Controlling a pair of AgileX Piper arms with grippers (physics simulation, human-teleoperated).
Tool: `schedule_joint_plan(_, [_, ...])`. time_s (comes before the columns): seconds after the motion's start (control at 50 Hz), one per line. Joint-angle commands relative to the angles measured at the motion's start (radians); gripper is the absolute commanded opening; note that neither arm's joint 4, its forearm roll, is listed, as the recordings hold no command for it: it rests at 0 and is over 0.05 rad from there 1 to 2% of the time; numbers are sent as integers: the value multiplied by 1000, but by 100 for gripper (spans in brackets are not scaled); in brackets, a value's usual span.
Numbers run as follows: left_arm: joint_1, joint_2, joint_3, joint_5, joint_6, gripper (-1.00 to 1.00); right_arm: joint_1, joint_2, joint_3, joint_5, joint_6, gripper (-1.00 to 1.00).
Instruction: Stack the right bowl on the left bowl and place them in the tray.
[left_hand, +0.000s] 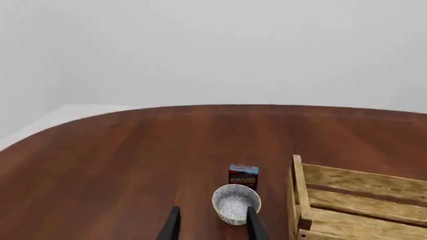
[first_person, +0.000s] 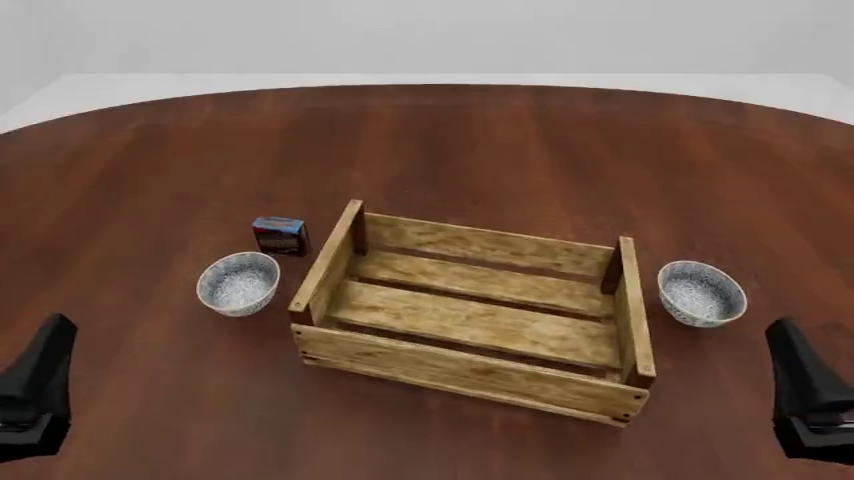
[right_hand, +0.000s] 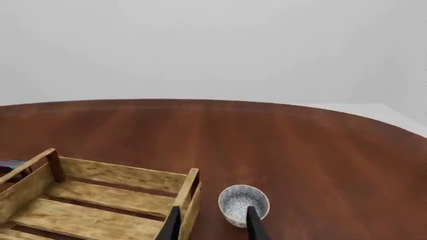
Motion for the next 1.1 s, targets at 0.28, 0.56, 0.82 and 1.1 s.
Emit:
schedule_joint_plan(0.28, [-51, 45, -22, -11, 26, 100, -33, 216, -159, -2, -54, 100])
schedule_joint_plan(0.56, [-77, 107, -36, -57, 21, 100, -31, 391, -316, 55, -85, 100])
schedule_joint_plan(0.82, [-90, 134, -54, -69, 15, 100, -4, 535, -508, 192, -94, 100])
schedule_joint_plan(1.1, [-99, 184, -58, -117, 26, 100, -9, 729, -711, 351, -105, 100])
